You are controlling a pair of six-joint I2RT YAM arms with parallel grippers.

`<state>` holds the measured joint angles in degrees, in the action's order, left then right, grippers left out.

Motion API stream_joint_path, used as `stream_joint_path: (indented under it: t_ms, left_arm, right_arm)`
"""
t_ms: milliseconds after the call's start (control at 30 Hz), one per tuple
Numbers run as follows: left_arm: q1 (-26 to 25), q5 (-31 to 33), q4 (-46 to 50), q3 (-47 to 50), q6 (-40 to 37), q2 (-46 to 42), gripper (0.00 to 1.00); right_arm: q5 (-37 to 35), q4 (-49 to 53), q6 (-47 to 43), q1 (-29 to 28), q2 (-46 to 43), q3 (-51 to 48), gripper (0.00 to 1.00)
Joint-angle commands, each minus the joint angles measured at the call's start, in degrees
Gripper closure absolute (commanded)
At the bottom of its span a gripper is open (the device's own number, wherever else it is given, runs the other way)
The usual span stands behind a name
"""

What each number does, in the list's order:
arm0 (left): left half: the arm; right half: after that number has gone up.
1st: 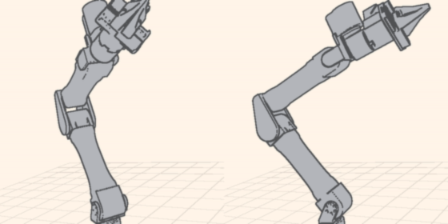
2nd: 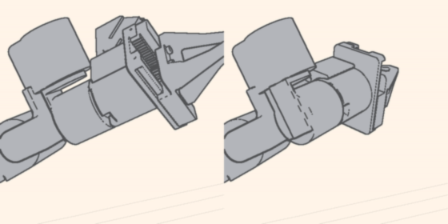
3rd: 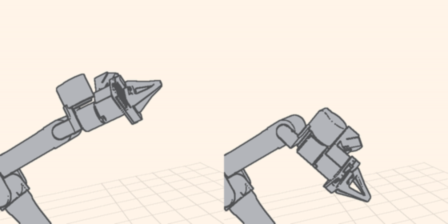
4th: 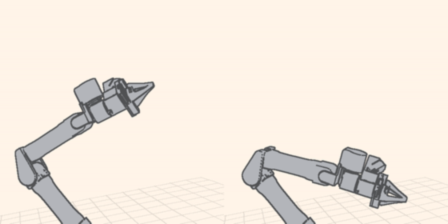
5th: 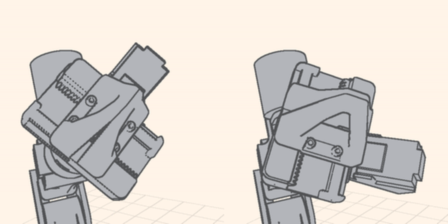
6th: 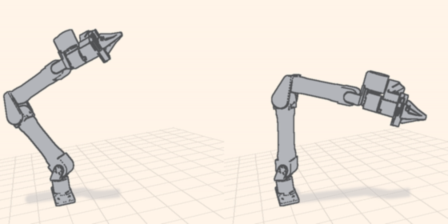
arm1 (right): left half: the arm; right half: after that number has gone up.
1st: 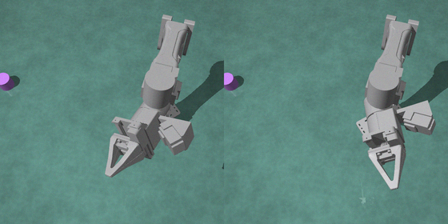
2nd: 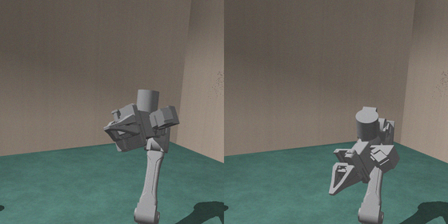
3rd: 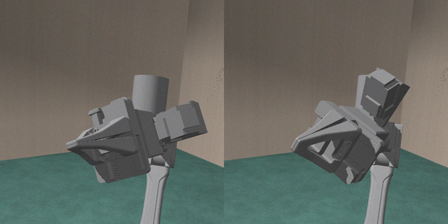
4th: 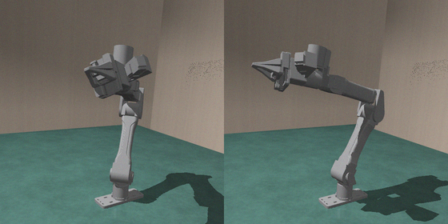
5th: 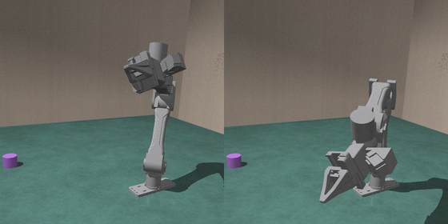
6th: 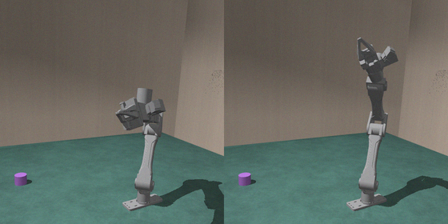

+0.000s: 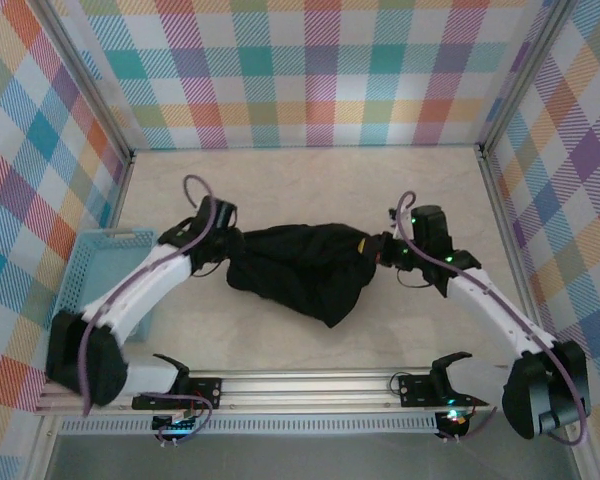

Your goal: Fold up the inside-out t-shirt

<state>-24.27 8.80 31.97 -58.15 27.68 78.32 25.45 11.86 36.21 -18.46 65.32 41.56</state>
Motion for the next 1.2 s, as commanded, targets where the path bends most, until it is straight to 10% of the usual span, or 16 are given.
stream_joint_path:
  t_ms: [0,100,300,633,933,1167]
  left_arm:
    - [-5.0,6.8,10.1,-2.6,-0.6,4.3,0.46]
    - [-14.1,9.9,8.8,-3.2,-0.4,2.2,0.27]
    - [-27.1,10.2,5.4,-6.5,0.3,7.9,0.22]
    - [-29.5,12.9,2.0,-7.4,4.2,19.7,0.21]
    - [-27.6,21.2,4.8,-9.3,5.3,19.2,1.00]
    - [-27.6,29.4,7.8,-6.8,1.8,-4.8,1.00]
  right_arm:
    - [2.7,-9.3,6.6,-1.8,1.7,-4.0,1.00]
    - [-0.2,-8.9,7.0,-3.0,1.3,-4.9,1.00]
    - [-1.8,-6.8,6.0,-3.6,0.5,-3.2,1.00]
    - [-4.0,-5.1,7.3,-3.7,-2.6,-2.3,1.00]
    - [-11.7,8.4,6.9,-0.2,-1.2,2.4,1.00]
    - [-6.2,14.6,6.1,11.9,1.0,6.5,1.00]
